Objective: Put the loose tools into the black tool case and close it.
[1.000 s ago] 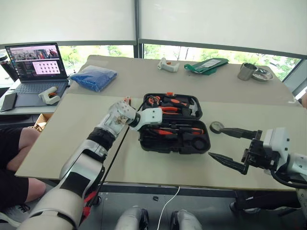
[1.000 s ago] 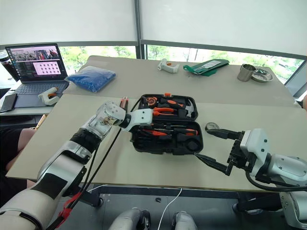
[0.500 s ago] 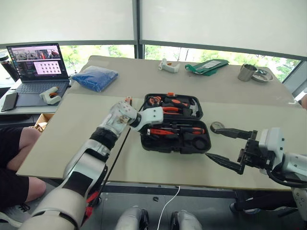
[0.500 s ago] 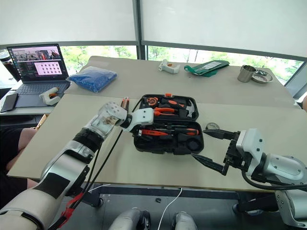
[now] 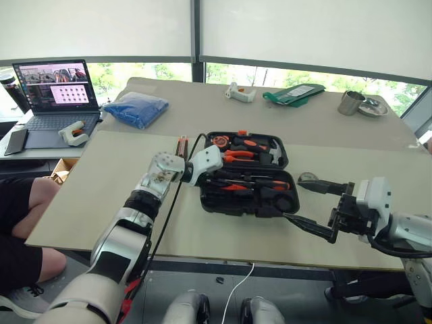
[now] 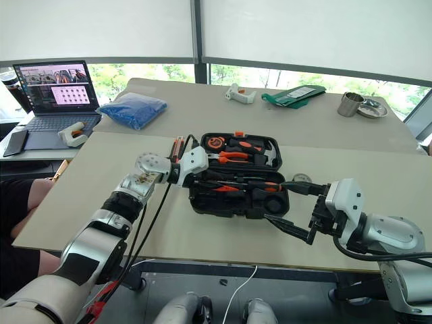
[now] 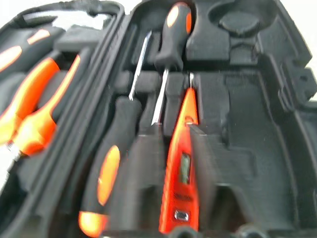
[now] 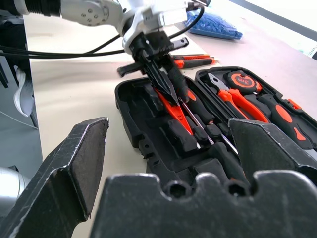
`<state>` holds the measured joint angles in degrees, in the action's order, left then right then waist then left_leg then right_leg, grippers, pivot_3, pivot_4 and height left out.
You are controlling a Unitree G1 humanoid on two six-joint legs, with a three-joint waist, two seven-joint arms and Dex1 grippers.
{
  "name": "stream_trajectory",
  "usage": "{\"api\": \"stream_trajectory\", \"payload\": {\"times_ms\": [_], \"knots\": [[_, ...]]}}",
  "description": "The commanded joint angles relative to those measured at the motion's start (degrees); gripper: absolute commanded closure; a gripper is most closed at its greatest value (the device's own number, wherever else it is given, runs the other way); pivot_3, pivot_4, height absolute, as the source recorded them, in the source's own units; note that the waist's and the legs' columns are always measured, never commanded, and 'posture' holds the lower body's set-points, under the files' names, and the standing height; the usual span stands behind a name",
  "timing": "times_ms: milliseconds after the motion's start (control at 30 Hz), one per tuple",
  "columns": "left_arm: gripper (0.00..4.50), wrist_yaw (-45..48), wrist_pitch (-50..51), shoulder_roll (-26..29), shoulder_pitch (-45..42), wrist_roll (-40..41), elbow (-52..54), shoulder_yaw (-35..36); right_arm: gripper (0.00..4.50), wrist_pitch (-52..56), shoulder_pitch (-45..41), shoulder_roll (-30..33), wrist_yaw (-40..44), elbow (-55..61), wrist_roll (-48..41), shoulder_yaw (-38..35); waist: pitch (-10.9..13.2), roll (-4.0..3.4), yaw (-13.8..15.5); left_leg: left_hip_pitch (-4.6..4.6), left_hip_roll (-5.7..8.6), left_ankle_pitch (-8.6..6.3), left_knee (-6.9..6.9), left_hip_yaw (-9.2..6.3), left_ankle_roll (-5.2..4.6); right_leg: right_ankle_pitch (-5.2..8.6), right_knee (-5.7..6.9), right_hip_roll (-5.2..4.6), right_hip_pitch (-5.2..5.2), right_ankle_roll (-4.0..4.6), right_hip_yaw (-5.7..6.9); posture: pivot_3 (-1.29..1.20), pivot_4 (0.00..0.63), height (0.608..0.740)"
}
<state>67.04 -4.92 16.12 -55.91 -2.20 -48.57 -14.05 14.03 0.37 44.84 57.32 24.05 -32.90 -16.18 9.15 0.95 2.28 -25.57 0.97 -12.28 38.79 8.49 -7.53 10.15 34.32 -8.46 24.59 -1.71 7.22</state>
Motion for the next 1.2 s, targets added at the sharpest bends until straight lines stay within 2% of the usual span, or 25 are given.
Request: {"api": "stream_trajectory", "payload": {"times_ms": [33, 367, 567, 767, 833, 967, 1067, 1133, 1200], "knots": [[4.46, -2.0, -0.3, -0.9, -0.5, -0.7, -1.0, 0.0, 0.00, 0.2, -0.4, 0.4, -0.1, 0.8, -1.0, -1.3, 0.0, 0.00, 0.0, 0.00, 0.01, 0.00, 0.00, -0.01, 0.00, 0.00, 0.00, -0.01, 0.00, -0.01, 0.00, 0.00, 0.150, 0.740], [4.46, -3.3, -1.0, -1.0, 1.0, -3.8, -2.6, -2.3, 0.00, 0.3, 1.2, -0.1, -1.1, 1.9, -1.1, -2.0, 0.0, 0.00, 0.0, 0.02, 0.02, 0.00, 0.01, -0.02, -0.01, -0.02, 0.00, 0.00, -0.05, -0.05, 0.00, 0.00, 0.150, 0.740], [4.46, -3.5, -2.9, -0.3, 4.9, -2.9, 0.9, -1.6, 0.00, -0.5, 1.9, -0.7, -2.1, 1.9, -0.8, -2.3, -0.1, -0.11, -0.1, 0.22, 0.00, -0.02, -0.01, -0.03, -0.02, 0.00, -0.04, 0.00, -0.24, -0.12, -0.02, 0.00, 0.150, 0.740], [4.46, -2.3, -1.9, -0.3, 6.3, 6.8, 7.7, 6.6, 0.00, -3.9, 1.8, -2.9, -3.4, -0.1, 0.3, -4.1, -0.2, -0.32, -0.2, 0.26, 0.00, -0.02, -0.05, -0.02, -0.02, 0.02, -0.07, 0.01, -0.23, -0.14, -0.04, 0.00, 0.150, 0.740], [4.46, -2.2, -0.7, 1.7, 7.1, 9.2, 10.4, 9.1, 0.00, -4.5, 2.0, -3.2, -3.4, -0.6, -0.9, -5.8, -0.2, -0.32, -0.2, 0.25, 0.00, -0.02, -0.05, -0.02, -0.02, 0.02, -0.07, 0.01, -0.22, -0.14, -0.04, 0.00, 0.150, 0.740], [4.46, -1.3, 9.2, 7.2, 13.8, 16.4, 20.7, 14.9, 0.00, -5.7, 3.1, -4.3, -2.6, -1.6, -2.3, -8.5, -0.2, -0.35, -0.6, 0.25, 0.00, -0.02, -0.06, -0.03, -0.01, 0.02, -0.06, 0.04, -0.23, -0.12, -0.04, 0.00, 0.150, 0.740], [3.80, -3.8, 13.8, 10.8, 23.3, 19.6, 31.5, 19.0, 0.00, -6.6, 4.6, -5.2, -2.5, -1.8, -1.8, -9.2, -0.2, -0.42, -1.2, 0.31, 0.02, -0.03, -0.13, -0.04, -0.02, 0.03, -0.06, 0.04, -0.26, -0.07, -0.08, 0.00, 0.150, 0.740], [3.00, -7.4, 16.2, 12.7, 30.7, 21.5, 38.3, 23.4, 0.00, -8.4, 5.6, -6.4, -4.1, -2.0, 0.4, -9.3, -0.2, -0.45, -1.5, 0.32, 0.05, -0.03, -0.16, -0.05, -0.02, 0.02, -0.06, 0.04, -0.26, -0.02, -0.11, 0.00, 0.150, 0.740], [2.32, -13.0, 19.4, 13.9, 38.1, 23.5, 44.6, 29.4, 0.00, -10.2, 5.6, -9.1, -5.2, -2.1, -1.1, -10.2, -0.2, -0.46, -1.6, 0.33, 0.06, -0.03, -0.20, -0.06, 0.00, 0.04, -0.06, 0.05, -0.26, -0.01, -0.13, 0.00, 0.150, 0.740]]}}
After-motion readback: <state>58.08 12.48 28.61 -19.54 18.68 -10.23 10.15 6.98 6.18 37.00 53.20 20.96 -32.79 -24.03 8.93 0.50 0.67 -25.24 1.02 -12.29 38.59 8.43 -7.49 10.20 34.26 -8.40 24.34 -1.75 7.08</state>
